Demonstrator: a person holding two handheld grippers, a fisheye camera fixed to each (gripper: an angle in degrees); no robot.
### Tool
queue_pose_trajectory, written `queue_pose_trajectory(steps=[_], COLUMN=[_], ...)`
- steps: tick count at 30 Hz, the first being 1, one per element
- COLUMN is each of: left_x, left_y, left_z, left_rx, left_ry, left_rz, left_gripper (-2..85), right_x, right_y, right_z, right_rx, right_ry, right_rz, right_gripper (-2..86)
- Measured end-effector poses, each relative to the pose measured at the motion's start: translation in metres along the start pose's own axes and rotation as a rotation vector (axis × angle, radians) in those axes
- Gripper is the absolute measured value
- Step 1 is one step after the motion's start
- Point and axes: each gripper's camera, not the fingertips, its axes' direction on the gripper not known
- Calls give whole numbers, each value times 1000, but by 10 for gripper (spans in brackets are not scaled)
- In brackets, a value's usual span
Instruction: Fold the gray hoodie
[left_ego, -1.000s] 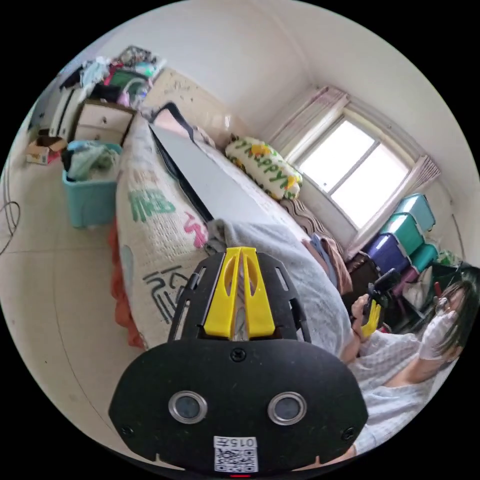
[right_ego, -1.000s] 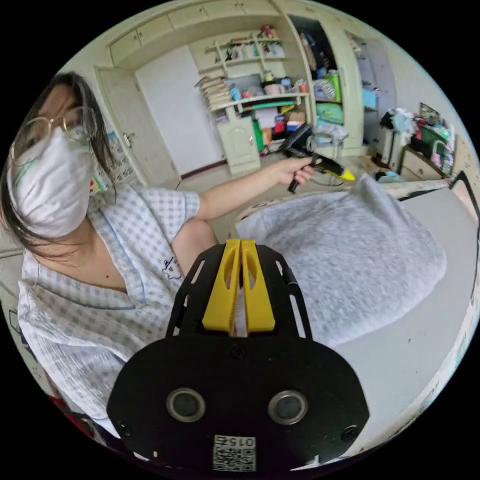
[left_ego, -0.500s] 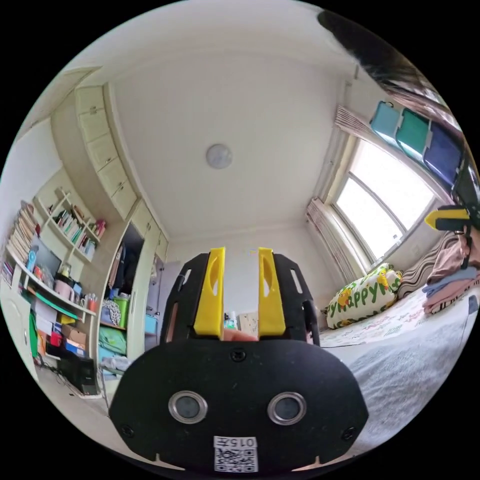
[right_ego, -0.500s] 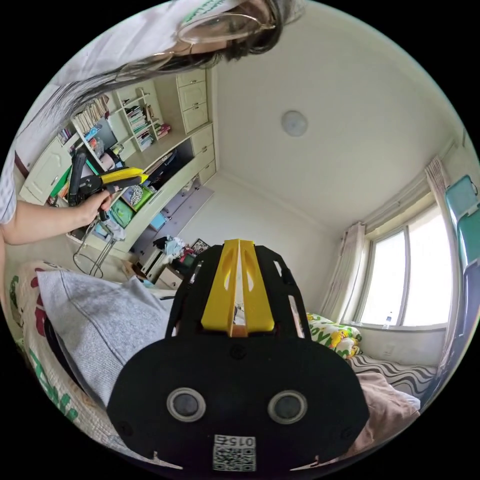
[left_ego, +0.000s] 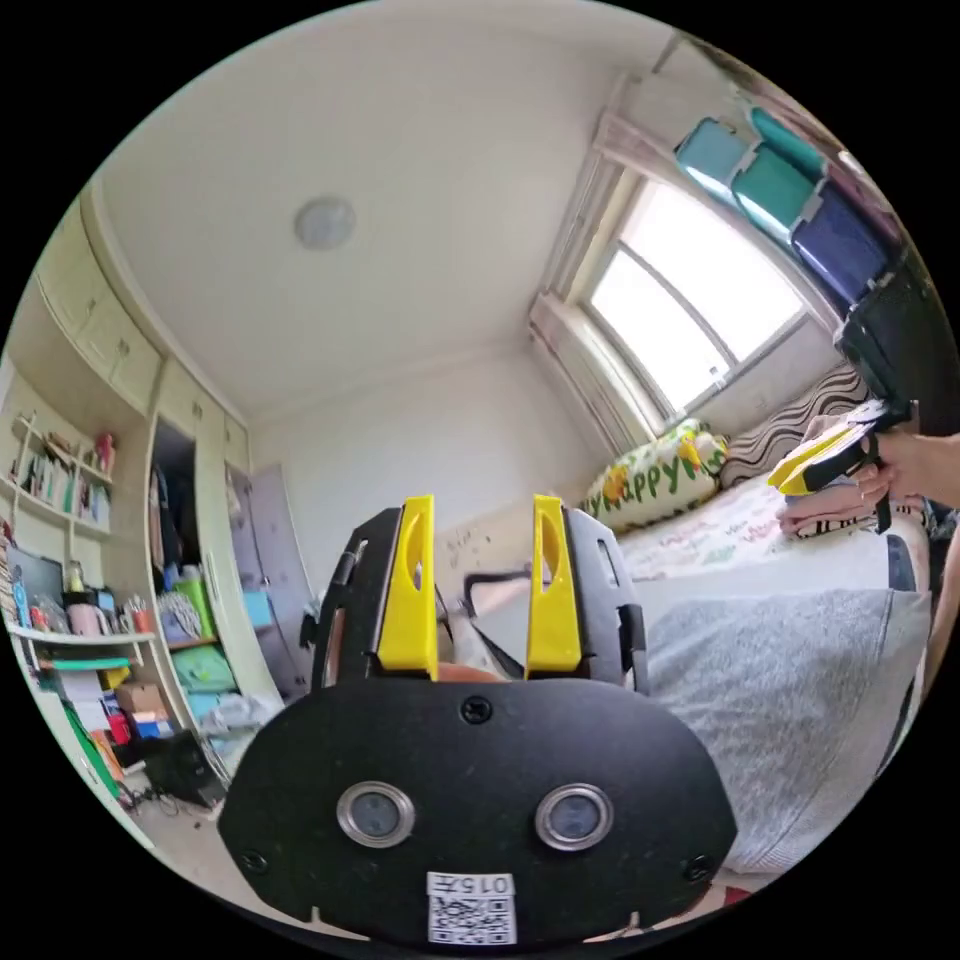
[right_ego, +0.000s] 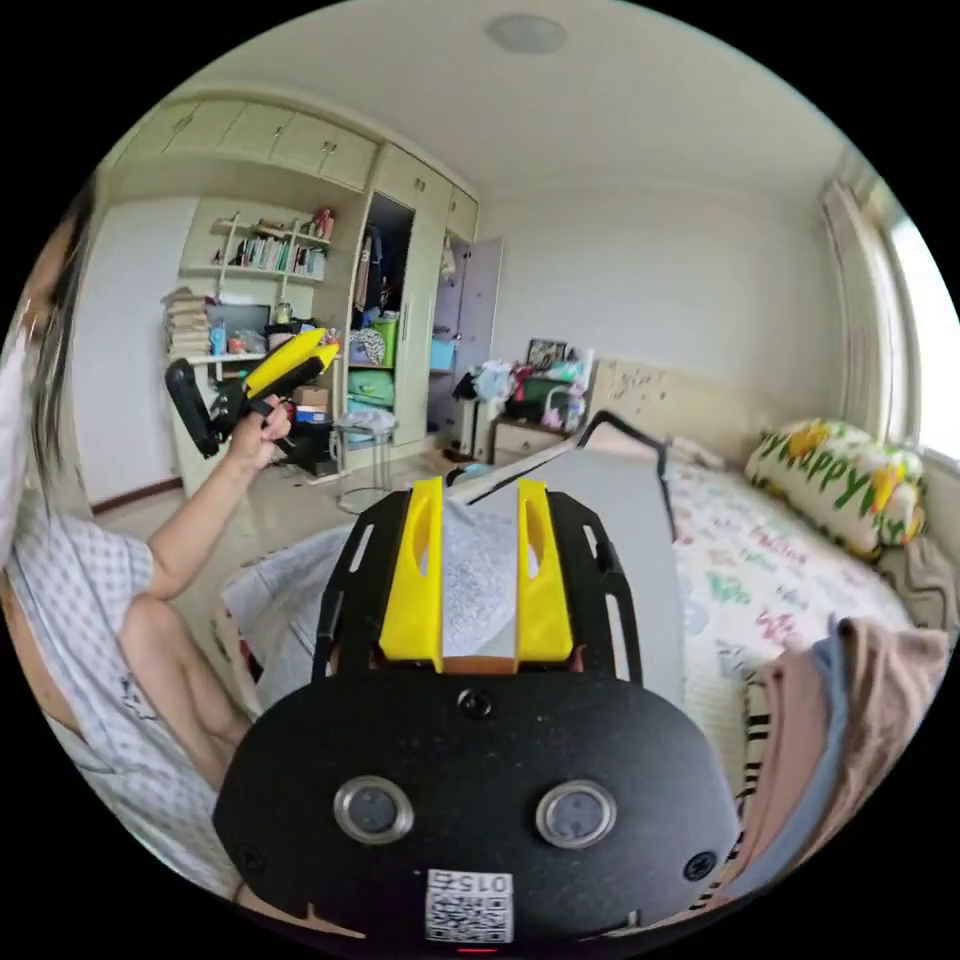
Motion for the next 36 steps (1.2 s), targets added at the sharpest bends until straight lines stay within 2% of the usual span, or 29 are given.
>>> queue_pose_trajectory(steps=[3,5,6,10,14,17,22,27,31,36], left_x=[-54,-105,-114,-157,-197,-218,-244,-269,-296,-343], left_y=[40,87,100,171,225,253,283,302,322,375], left_z=[70,132,142,191,227,247,276,286,280,260], left_rx=[-266,-500,-529,-665,-701,-738,-852,-884,-911,-889], left_ry=[201,477,511,618,758,810,867,875,841,851], left_rz=[-181,-417,-465,-645,-869,-951,-990,-975,-952,-1065], left_gripper=[173,202,205,208,208,208,215,210,190,139], right_x=[70,109,118,179,194,200,217,225,211,194], right_y=[11,24,27,48,58,63,77,89,92,93], right_z=[57,100,111,189,246,270,296,322,351,364], right_rx=[-157,-250,-269,-408,-519,-537,-566,-574,-559,-551], right_ry=[-188,-215,-215,-442,-420,-458,-488,-539,-541,-550], right_rz=[216,297,321,545,519,524,552,564,517,450], right_gripper=[134,140,142,167,182,191,184,176,150,106])
